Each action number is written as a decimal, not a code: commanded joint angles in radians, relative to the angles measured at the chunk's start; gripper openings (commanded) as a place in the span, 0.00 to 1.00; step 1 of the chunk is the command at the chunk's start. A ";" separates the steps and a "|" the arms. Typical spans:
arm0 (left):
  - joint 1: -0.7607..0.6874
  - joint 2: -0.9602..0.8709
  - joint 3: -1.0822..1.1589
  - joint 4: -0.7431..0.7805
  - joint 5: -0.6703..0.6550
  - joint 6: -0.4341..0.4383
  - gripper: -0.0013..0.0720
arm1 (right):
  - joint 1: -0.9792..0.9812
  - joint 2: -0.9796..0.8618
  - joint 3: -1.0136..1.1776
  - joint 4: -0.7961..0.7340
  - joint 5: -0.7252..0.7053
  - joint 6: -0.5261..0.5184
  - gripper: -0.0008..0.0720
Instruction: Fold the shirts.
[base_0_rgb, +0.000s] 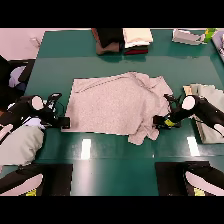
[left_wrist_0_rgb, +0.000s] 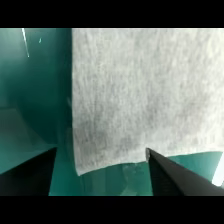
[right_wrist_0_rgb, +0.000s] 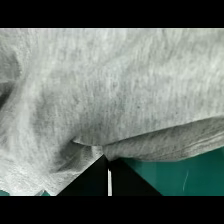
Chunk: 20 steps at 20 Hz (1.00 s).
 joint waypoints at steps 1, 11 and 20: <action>-0.001 -0.003 -0.006 -0.038 0.007 0.001 0.81 | 0.001 0.037 0.001 0.001 -0.012 0.000 0.03; -0.001 0.243 0.279 0.005 -0.035 0.037 0.05 | -0.001 0.283 0.271 -0.138 0.028 0.000 0.03; -0.001 0.470 1.158 0.070 -0.033 0.037 0.05 | -0.001 0.430 1.042 -0.341 0.049 0.000 0.03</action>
